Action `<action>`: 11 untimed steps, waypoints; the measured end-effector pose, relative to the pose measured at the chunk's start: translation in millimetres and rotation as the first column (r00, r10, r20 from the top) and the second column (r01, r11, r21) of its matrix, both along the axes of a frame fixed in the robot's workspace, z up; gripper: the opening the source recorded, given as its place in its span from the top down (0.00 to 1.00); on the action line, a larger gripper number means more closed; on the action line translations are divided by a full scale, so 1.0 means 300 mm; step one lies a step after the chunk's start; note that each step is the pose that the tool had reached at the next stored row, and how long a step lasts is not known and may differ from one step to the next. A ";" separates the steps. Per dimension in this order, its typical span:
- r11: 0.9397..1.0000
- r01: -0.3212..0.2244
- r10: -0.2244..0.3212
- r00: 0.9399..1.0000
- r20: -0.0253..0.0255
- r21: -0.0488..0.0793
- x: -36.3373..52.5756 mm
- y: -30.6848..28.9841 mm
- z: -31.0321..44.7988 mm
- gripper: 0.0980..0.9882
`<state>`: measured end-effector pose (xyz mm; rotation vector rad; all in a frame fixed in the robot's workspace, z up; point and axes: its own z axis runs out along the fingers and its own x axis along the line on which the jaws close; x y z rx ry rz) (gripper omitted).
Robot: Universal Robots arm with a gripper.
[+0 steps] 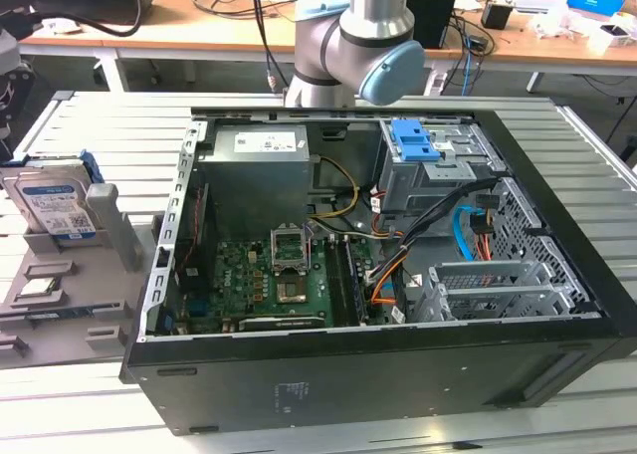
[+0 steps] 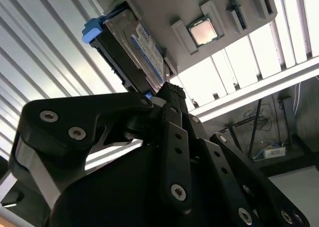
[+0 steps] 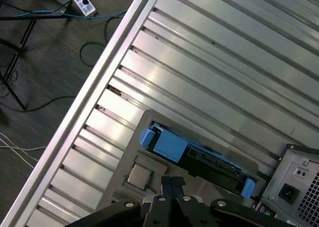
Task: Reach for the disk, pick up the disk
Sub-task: 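Pick up the disk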
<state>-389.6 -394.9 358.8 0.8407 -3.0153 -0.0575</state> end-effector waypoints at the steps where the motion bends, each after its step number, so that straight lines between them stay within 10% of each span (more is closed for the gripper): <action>1: 1.000 -0.024 0.024 1.000 0.000 0.000 0.000 0.000 0.000 0.99; 11: 0.989 -0.150 0.150 0.989 0.000 0.000 0.000 0.000 0.000 0.99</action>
